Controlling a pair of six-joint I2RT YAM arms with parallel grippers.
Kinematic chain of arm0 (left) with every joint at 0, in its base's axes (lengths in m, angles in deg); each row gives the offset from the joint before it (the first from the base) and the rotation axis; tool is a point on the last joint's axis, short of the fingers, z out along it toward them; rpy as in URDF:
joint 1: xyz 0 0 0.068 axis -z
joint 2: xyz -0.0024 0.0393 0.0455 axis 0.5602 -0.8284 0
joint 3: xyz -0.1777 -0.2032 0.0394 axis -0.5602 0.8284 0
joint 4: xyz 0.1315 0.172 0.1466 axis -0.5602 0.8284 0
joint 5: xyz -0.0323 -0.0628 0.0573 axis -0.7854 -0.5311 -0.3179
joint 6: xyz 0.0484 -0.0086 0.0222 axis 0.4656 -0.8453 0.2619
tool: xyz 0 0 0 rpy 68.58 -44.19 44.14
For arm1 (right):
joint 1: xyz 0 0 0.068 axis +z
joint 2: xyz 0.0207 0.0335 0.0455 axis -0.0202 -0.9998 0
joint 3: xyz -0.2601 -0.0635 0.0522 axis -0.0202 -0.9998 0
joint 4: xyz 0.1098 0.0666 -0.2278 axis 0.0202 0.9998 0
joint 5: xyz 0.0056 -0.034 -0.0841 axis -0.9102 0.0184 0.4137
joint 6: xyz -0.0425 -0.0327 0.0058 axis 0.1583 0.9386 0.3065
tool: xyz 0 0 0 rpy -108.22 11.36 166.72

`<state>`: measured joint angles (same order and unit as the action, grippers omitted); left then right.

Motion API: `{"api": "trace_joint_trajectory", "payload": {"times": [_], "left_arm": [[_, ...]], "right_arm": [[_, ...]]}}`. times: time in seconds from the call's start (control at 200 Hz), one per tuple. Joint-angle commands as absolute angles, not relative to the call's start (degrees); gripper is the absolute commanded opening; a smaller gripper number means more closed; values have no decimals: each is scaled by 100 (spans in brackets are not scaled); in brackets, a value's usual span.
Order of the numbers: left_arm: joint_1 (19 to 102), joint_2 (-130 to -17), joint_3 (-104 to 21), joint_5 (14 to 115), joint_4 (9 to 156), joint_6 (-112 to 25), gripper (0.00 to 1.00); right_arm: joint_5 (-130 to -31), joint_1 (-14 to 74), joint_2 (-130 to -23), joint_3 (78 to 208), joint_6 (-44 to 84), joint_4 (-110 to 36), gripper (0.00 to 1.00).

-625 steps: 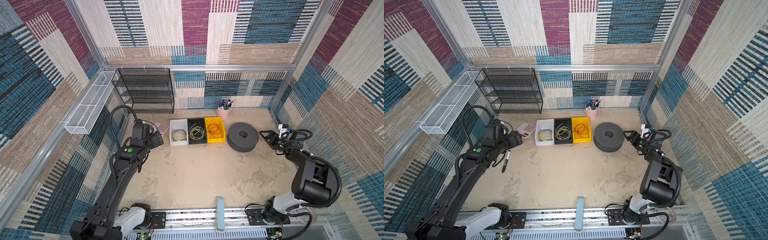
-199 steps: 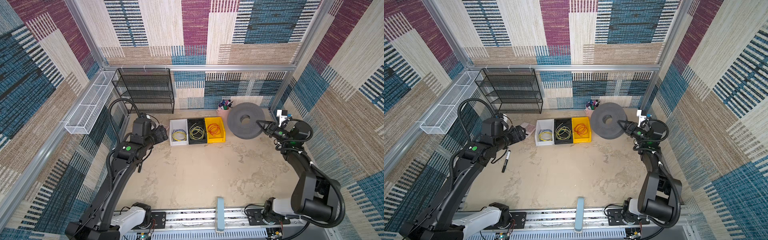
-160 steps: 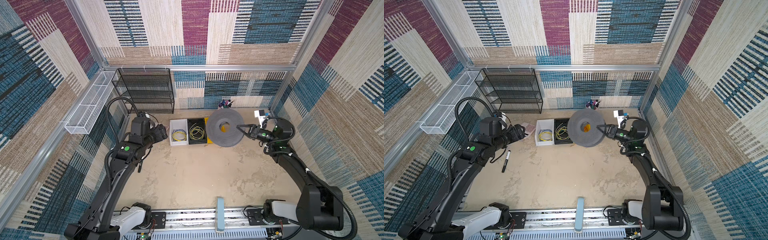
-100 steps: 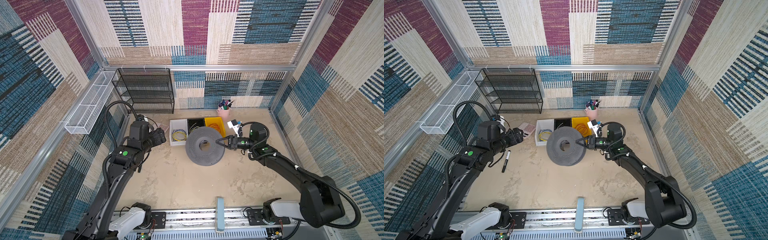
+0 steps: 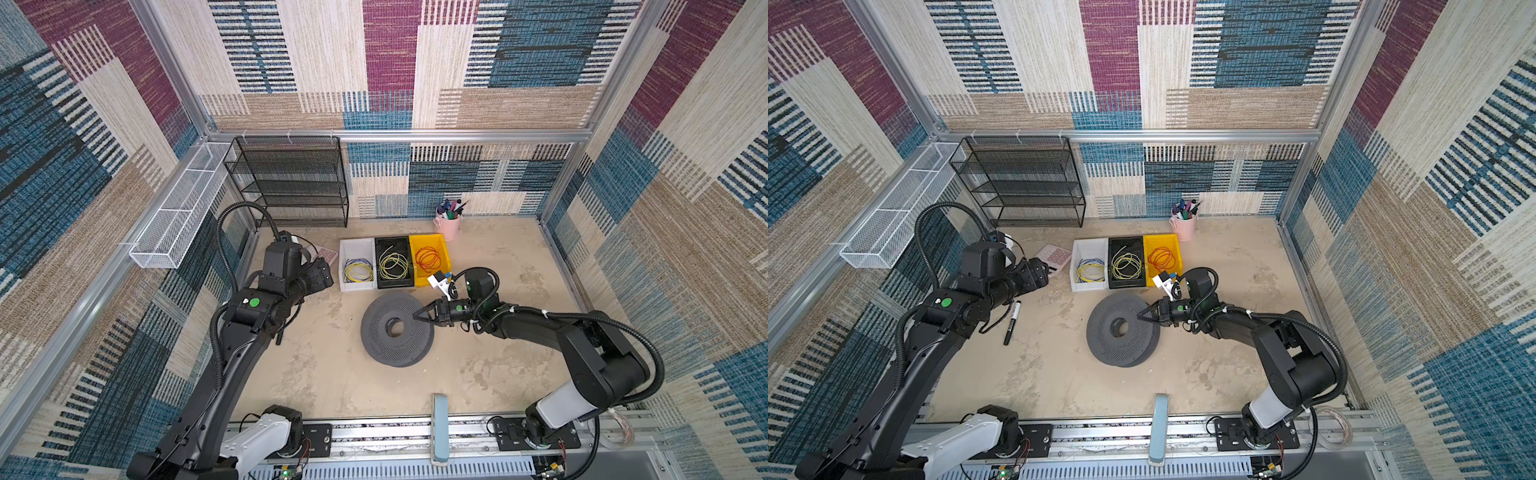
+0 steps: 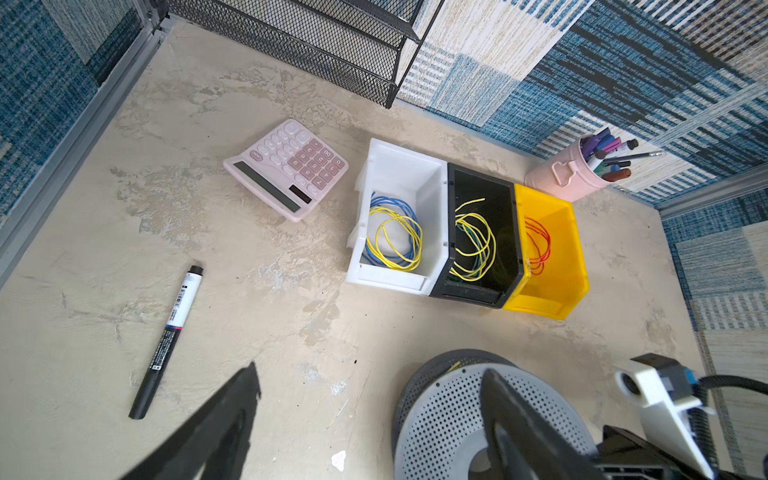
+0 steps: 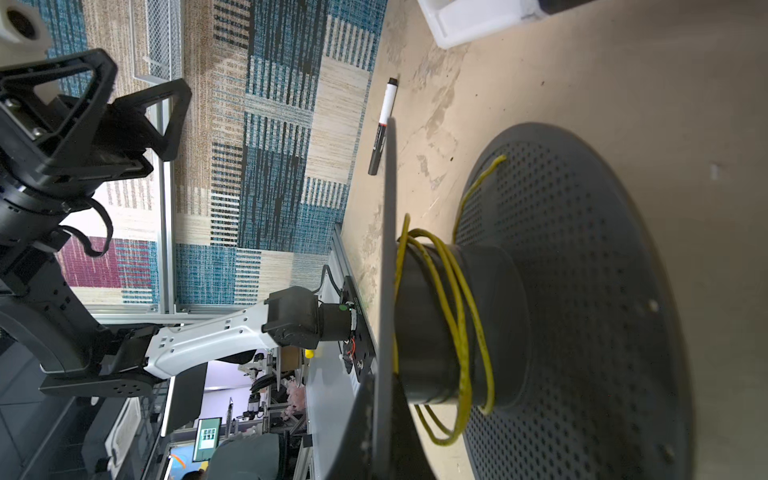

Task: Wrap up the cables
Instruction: 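Drag the grey spool with the right gripper toward the robot, to mid-table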

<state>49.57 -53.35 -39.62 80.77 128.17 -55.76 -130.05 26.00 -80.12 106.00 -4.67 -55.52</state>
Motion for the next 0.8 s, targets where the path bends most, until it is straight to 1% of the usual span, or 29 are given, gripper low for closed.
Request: {"api": "trace_joint_trajectory", "payload": {"times": [0.0,0.285,0.461,0.676,0.796], "left_arm": [[4954,-5356,-4081,7964,12899,-5480,85],[4954,-5390,-4050,7967,12912,-5463,85],[4954,-5435,-3971,7868,12911,-5497,84],[4960,-5313,-3805,7826,12913,-5556,84],[4954,-5254,-3743,7842,12912,-5580,84]], "right_arm": [[-13179,2612,-8220,10596,-307,-5997,0],[-13071,2612,-8559,10391,-338,-6450,0],[-12735,2612,-8792,10636,345,-5831,0],[-12605,2612,-9011,10664,481,-5784,4],[-12449,2612,-8985,10731,684,-5470,14]]}}
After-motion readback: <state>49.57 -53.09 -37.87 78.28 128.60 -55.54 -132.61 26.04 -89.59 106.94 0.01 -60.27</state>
